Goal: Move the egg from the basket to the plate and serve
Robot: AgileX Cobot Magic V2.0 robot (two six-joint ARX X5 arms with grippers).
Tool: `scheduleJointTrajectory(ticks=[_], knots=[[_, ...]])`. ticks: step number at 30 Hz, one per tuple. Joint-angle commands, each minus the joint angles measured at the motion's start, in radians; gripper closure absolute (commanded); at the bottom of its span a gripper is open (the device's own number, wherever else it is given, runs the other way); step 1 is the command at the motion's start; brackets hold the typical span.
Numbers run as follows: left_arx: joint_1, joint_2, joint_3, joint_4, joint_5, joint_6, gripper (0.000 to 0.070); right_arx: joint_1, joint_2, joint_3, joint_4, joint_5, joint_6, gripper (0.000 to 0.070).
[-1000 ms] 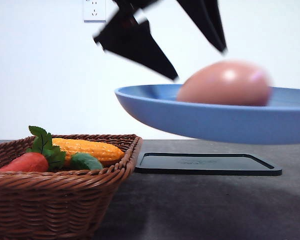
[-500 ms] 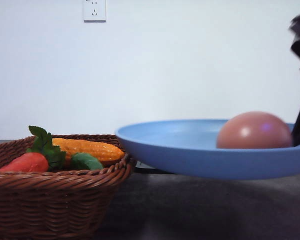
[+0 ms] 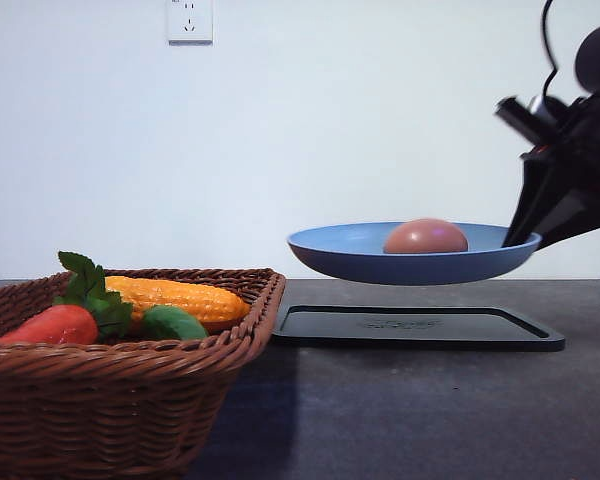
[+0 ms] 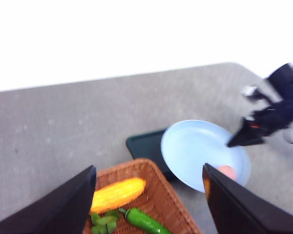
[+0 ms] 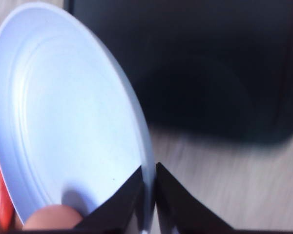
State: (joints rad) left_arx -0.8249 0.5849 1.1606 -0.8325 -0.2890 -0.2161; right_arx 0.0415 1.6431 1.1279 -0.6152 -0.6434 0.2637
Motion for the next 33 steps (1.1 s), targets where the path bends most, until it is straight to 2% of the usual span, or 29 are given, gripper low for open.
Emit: scheduleJointTrajectory(ticks=[1,11,16,23,25,29,30,33], knots=[[-0.006,-0.003,0.013,0.005,-0.004,0.014,0.0257,-0.008,0.076,0.079,0.007,-0.011,-0.012,0.07],[-0.006,-0.017,0.013,-0.047,-0.004,-0.003,0.0257,-0.023,0.371,0.37,-0.092,-0.011,-0.009,0.07],[-0.006,-0.017,0.013,-0.049,-0.003,-0.013,0.0257,-0.023,0.425,0.395,-0.098,-0.002,-0.009,0.07],[-0.006,-0.017,0.013,-0.062,-0.003,-0.033,0.0257,-0.018,0.43,0.395,-0.106,0.08,-0.022,0.0697],[-0.006,-0.017,0.013,-0.065,-0.003,-0.038,0.0258,-0.017,0.43,0.395,-0.107,0.097,-0.032,0.0652],[-0.006,-0.016,0.013,-0.065,-0.004,-0.038,0.0258,-0.017,0.43,0.395,-0.103,0.12,-0.042,0.0448],[-0.006,-0.015,0.013,-0.065,-0.004,-0.038,0.0258,-0.017,0.429,0.395,-0.101,0.121,-0.043,0.0425],[-0.006,-0.008,0.013,-0.065,-0.004,-0.038,0.0258,-0.018,0.428,0.401,-0.102,0.12,-0.045,0.042]])
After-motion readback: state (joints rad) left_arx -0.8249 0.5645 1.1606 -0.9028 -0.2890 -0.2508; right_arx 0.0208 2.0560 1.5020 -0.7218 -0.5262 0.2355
